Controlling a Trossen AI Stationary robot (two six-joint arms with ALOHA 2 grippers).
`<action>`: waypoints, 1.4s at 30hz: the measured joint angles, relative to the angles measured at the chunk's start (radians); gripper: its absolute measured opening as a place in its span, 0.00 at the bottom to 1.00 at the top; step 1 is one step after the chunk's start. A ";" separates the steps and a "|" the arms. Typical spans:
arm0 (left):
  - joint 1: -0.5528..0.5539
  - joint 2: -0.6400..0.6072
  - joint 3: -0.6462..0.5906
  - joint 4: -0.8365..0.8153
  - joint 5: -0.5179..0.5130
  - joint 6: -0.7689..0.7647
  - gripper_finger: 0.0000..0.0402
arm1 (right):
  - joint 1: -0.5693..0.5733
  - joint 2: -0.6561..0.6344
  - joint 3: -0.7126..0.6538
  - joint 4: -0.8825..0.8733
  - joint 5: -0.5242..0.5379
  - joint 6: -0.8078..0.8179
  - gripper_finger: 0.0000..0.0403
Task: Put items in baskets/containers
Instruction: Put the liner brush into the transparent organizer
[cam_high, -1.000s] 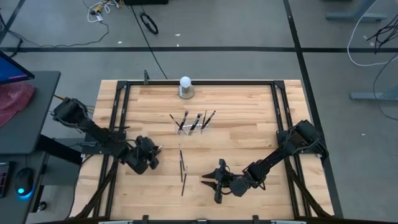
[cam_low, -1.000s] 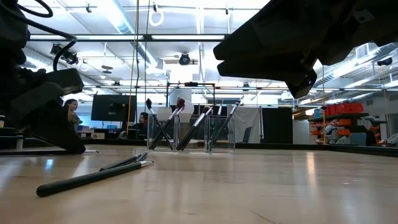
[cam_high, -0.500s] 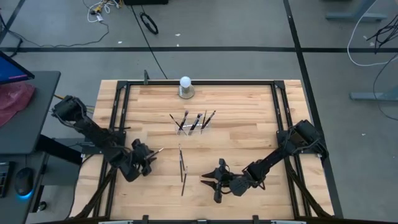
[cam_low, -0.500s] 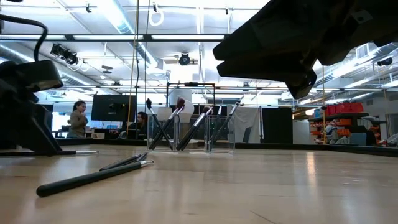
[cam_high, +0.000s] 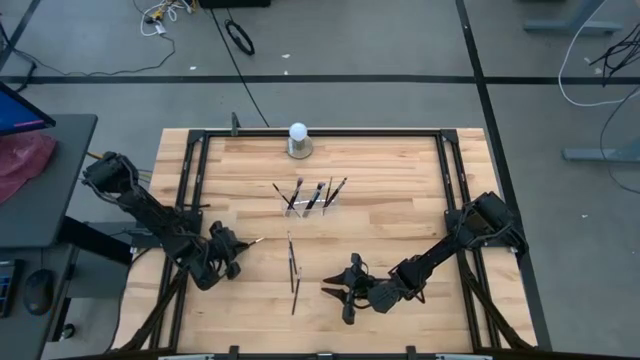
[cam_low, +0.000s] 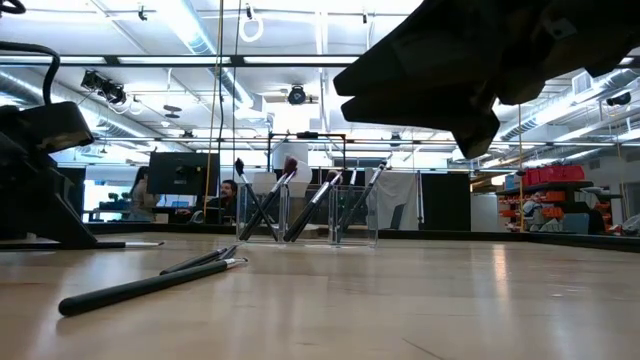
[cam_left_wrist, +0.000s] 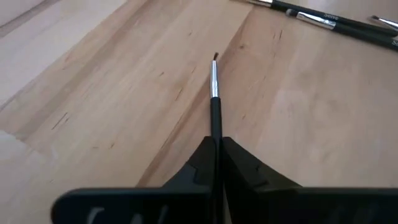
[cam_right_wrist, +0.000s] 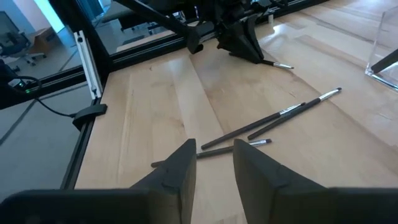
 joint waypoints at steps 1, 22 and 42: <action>0.000 0.000 -0.001 0.006 -0.002 0.002 0.04 | 0.000 0.000 0.000 0.000 0.000 0.000 0.26; 0.021 0.007 0.015 0.849 -0.251 0.638 0.03 | -0.128 0.000 0.000 0.081 -0.058 0.002 0.41; 0.120 0.005 0.018 1.260 0.008 1.053 0.03 | -0.214 0.203 0.350 0.229 -0.052 -0.384 0.51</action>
